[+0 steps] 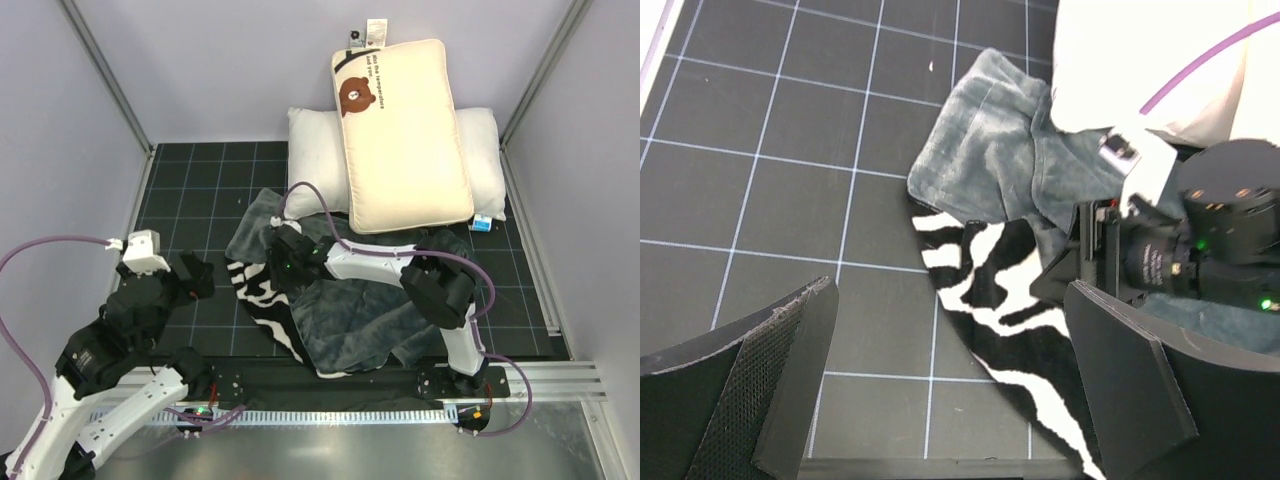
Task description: Put the pillow into the pillowcase
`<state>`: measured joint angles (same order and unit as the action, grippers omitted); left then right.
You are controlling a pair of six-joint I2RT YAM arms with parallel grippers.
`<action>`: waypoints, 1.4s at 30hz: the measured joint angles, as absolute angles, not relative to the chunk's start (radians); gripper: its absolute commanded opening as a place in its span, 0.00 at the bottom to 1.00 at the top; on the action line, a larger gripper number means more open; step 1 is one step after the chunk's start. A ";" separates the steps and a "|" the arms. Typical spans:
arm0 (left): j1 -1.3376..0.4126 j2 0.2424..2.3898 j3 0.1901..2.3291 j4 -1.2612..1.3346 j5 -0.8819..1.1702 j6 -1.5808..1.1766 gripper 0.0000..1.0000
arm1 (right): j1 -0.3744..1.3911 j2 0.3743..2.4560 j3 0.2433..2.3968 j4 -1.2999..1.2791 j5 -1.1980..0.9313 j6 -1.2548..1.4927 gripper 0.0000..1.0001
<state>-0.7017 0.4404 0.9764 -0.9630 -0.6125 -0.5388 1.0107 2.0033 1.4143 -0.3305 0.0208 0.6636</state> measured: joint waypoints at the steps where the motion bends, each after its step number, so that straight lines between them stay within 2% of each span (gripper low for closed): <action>1: -0.702 0.431 0.976 -0.963 -0.613 -0.537 1.00 | 1.017 2.008 1.416 -0.336 0.023 0.666 0.45; 2: -0.702 0.424 0.976 -0.963 -0.613 -0.537 1.00 | 1.024 2.010 1.417 -0.340 0.023 0.667 0.39; 5: -0.701 0.419 0.976 -0.963 -0.609 -0.537 1.00 | 1.054 2.017 1.423 -0.357 0.007 0.666 0.06; 12: -0.702 0.439 0.976 -0.963 -0.592 -0.536 1.00 | 1.191 2.018 1.499 -0.346 -0.092 0.622 0.04; 13: -0.702 0.444 0.976 -0.963 -0.591 -0.536 1.00 | 1.217 2.018 1.519 -0.341 -0.117 0.614 0.06; 14: -0.702 0.448 0.977 -0.963 -0.591 -0.536 1.00 | 1.243 2.018 1.540 -0.335 -0.146 0.604 0.11; 15: -0.702 0.455 0.977 -0.963 -0.591 -0.535 1.00 | 1.268 2.018 1.560 -0.325 -0.179 0.598 0.36; 18: -0.701 0.480 0.984 -0.978 -0.608 -0.526 1.00 | 1.324 2.015 1.587 -0.279 -0.283 0.585 0.66; 19: -0.699 0.488 0.988 -0.992 -0.616 -0.520 1.00 | 1.333 2.014 1.584 -0.265 -0.308 0.585 0.71; 24: -0.709 0.537 0.991 -0.992 -0.574 -0.535 1.00 | 1.316 1.925 1.433 -0.214 -0.300 0.580 0.72; 29: -0.728 0.610 0.986 -0.836 -0.455 -0.574 1.00 | 1.264 1.736 1.294 -0.326 -0.172 0.563 0.72; 31: -0.737 0.655 0.986 -0.731 -0.397 -0.597 1.00 | 1.230 1.653 1.257 -0.399 -0.104 0.541 0.78; 32: -0.740 0.682 0.987 -0.682 -0.374 -0.614 1.00 | 1.208 1.614 1.241 -0.433 -0.061 0.529 0.88; 33: -0.744 0.714 0.992 -0.633 -0.351 -0.632 1.00 | 1.184 1.575 1.220 -0.464 -0.020 0.516 0.93; 35: -0.752 0.780 0.995 -0.542 -0.299 -0.673 1.00 | 1.117 1.497 1.173 -0.524 0.056 0.485 1.00; 42: -0.698 0.805 0.817 -0.614 -0.437 -0.731 0.97 | 0.660 1.116 1.042 -0.511 0.336 0.643 1.00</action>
<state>-0.6979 0.8047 0.8165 -0.6136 -0.4374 -0.7315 0.6598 1.1160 1.0424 -0.5114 0.3359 0.6426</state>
